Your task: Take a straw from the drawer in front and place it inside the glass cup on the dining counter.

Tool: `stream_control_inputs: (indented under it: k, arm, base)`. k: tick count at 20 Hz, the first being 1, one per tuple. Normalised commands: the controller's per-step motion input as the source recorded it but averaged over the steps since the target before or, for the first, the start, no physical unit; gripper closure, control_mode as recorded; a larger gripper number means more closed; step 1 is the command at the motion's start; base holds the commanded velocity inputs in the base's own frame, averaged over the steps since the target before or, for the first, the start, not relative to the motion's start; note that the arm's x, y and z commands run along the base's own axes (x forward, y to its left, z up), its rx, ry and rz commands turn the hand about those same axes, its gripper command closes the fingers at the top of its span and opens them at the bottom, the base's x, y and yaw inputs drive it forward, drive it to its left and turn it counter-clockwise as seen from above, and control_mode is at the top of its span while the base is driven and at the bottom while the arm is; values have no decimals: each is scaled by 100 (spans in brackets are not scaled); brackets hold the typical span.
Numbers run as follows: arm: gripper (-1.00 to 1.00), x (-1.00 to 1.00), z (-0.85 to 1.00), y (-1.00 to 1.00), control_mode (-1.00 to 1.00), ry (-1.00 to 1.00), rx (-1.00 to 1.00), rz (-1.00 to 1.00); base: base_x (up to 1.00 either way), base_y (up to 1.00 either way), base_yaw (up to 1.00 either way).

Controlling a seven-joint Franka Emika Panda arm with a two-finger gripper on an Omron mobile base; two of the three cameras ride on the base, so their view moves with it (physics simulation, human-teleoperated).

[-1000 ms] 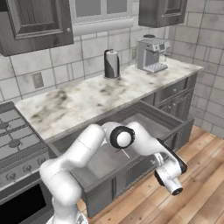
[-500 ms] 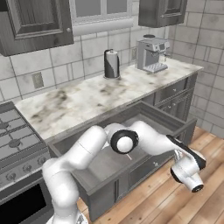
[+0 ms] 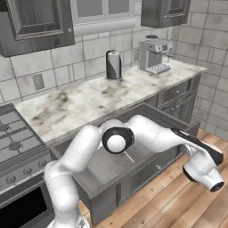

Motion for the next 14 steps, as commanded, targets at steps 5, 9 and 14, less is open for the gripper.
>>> stream_control_inputs:
  k: [5, 9, 14]
  arm:
    - [-100, -53, 100, 68, -100, 0, -37, 0]
    - [-100, -32, 100, 80, -100, 4, -46, 0]
    - [-100, -2, 100, 81, -100, 12, -48, 0]
  base:
    - [0, 0, 0]
    - [0, 0, 0]
    - [0, 0, 0]
